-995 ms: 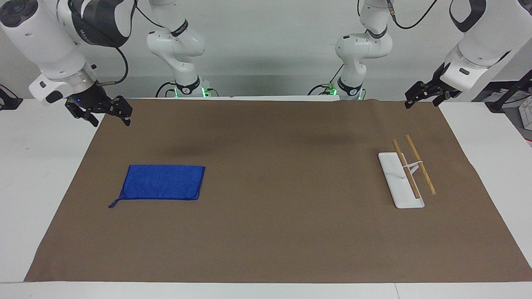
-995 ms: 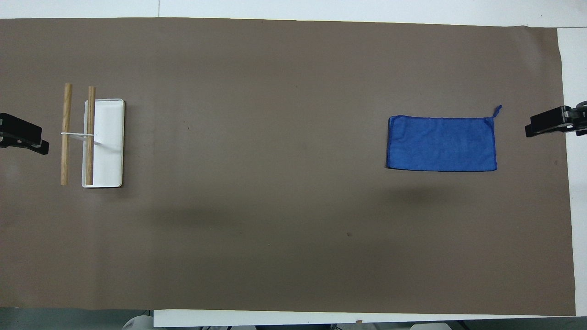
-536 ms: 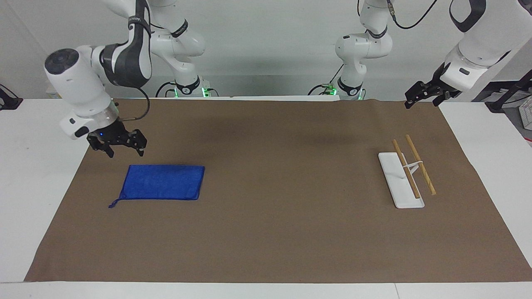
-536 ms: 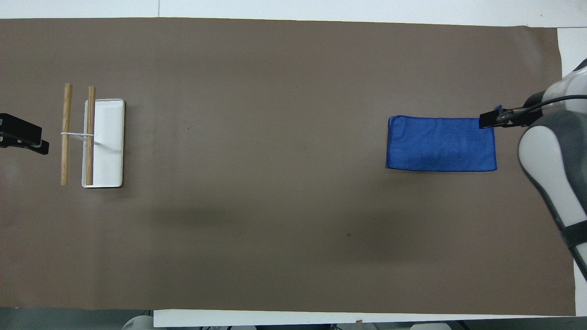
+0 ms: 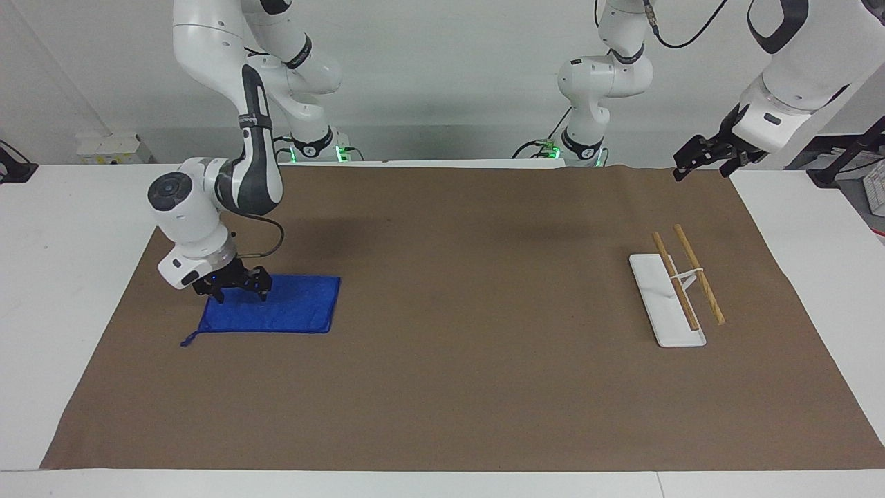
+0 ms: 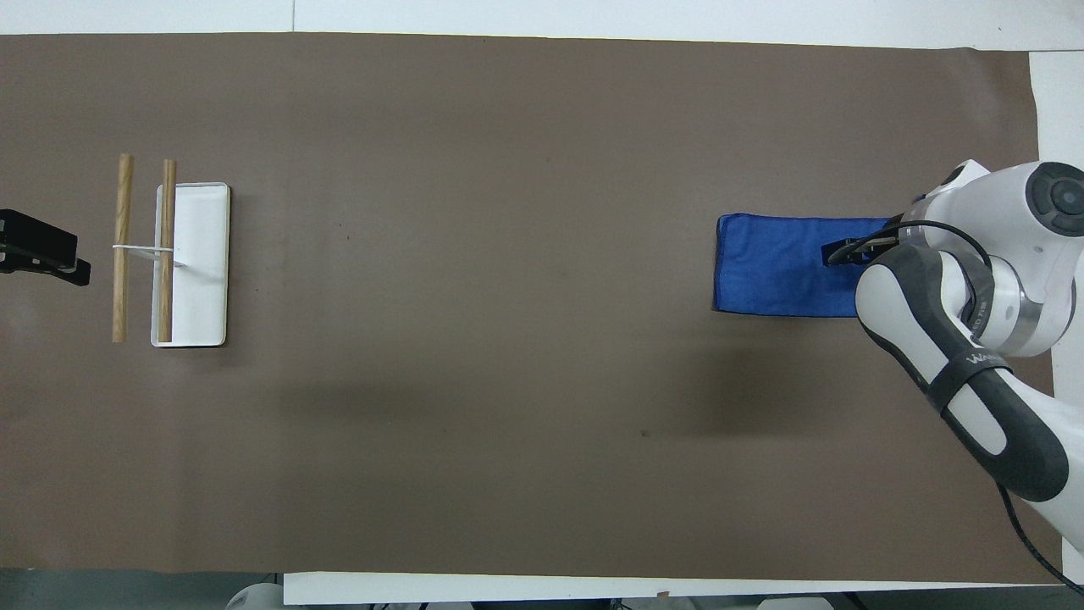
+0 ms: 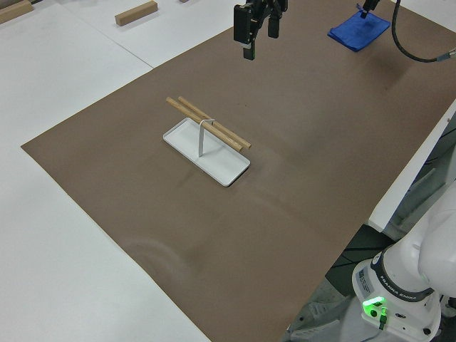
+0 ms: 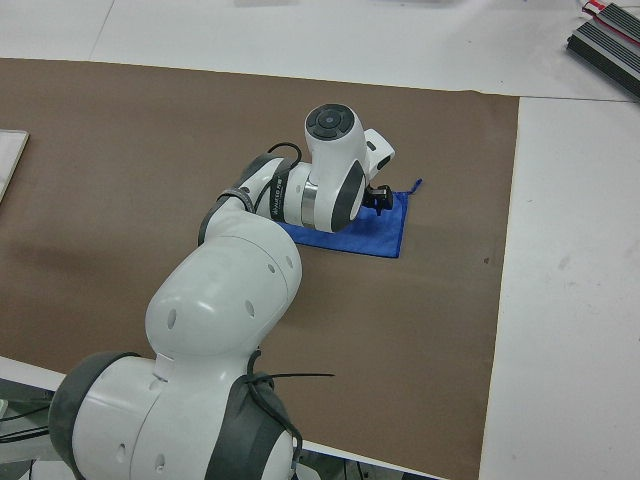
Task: Right arm passes towel to left arm to hang
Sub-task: 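Reach the right gripper to the blue towel's end and grasp it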
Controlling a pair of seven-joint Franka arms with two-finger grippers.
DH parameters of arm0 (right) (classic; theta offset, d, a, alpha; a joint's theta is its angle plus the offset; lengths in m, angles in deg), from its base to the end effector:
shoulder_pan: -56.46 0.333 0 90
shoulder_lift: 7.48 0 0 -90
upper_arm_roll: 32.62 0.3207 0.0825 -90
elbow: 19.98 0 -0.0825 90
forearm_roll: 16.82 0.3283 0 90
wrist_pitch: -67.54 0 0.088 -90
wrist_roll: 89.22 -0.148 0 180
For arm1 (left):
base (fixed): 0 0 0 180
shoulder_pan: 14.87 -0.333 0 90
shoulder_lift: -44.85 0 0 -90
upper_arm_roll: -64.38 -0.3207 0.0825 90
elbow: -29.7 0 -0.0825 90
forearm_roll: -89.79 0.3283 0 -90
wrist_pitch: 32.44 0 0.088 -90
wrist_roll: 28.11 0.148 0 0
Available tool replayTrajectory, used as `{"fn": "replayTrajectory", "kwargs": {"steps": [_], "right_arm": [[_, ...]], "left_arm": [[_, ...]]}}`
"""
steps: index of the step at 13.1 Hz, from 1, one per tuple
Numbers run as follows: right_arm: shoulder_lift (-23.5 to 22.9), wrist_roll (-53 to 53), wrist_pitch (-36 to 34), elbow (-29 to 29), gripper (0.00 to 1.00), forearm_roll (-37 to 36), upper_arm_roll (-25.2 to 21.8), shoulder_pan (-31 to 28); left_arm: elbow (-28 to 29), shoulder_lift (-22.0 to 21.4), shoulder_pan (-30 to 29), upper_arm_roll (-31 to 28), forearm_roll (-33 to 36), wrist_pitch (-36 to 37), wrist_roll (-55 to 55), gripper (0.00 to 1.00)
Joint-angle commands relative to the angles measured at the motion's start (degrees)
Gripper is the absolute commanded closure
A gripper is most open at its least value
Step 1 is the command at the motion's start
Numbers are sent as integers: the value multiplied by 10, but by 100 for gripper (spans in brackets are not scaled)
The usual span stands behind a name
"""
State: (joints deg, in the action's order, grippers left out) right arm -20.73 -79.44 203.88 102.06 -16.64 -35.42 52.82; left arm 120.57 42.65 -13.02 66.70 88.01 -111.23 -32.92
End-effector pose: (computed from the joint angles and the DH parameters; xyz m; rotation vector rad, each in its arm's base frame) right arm 0.5308 -0.0594 0.3048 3.1287 0.0899 0.0268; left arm 0.4561 -0.0387 0.5859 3.1140 0.0123 -0.2720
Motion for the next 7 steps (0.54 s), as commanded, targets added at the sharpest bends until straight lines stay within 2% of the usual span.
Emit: {"fn": "replayTrajectory", "kwargs": {"steps": [1,7], "right_arm": [[2,18,47,33,1,-8,7,-15],[1,43,60,43,7,-7,7,-16]], "left_arm": [[2,-6,-2,0,0,6,-5,0],[2,-6,-2,0,0,6,-5,0]]}}
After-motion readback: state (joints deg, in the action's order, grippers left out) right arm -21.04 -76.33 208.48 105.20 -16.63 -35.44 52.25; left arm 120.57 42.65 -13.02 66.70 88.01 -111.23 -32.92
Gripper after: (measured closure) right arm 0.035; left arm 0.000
